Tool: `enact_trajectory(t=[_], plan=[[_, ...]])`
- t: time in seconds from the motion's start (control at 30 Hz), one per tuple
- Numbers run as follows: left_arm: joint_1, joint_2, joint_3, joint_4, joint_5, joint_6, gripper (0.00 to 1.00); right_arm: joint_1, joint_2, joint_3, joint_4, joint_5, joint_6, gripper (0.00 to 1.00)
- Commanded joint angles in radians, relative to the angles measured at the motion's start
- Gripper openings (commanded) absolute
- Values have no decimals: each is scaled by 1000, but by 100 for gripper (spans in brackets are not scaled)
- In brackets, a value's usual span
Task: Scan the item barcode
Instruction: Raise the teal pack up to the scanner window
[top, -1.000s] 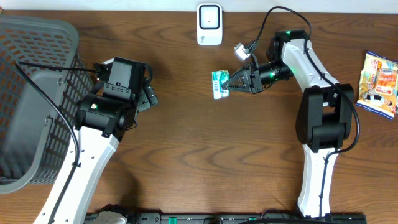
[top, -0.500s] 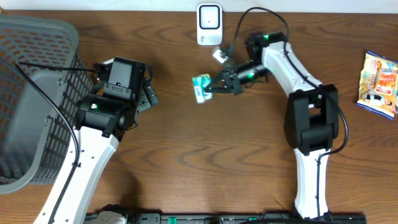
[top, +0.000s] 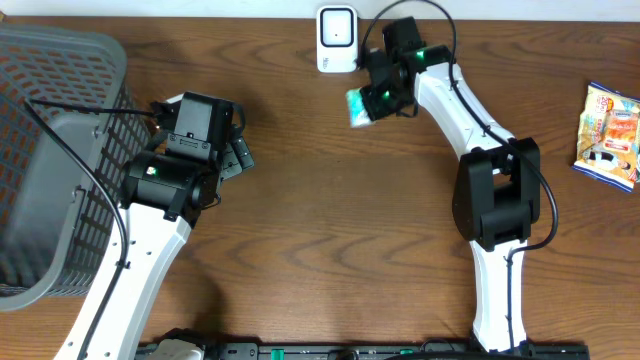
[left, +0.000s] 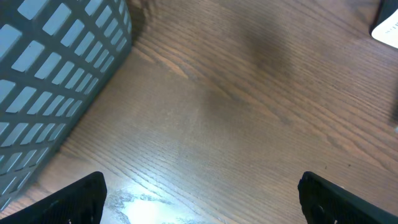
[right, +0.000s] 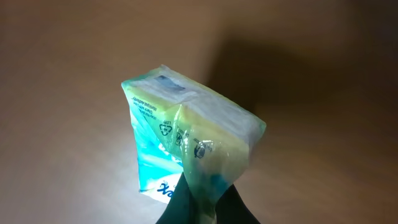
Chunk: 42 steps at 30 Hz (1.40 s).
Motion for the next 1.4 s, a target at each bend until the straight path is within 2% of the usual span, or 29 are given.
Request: enact_trajectory(t=[0.0,0.13,0.27,0.53,0.63,0.97,1.1,1.23,1.37], plan=[[3,6,4,-3,-18,10,98,30,-36,27,34,415,-95,1],[3,6,4,-3,-18,10,98,61,-34,26,139,533,-327,1],[3,6,4,-3,-18,10,98,90,-34,26,295,543,-517,1],[3,6,4,-3,-18,10,98,100,-30,26,600,532,-580,1],[3,6,4,-3,-18,10,98,101,-26,26,659,492,-680,1],[3,6,4,-3,-18,10,98,110,17,26,840,483,-766,1],[3,6,4,-3,-18,10,98,115,23,26,863,364,-863,1],[3,6,4,-3,-18,10,98,123,37,26,914,397,-892,1],[3,6,4,-3,-18,10,98,124,46,26,874,399,-922,1]])
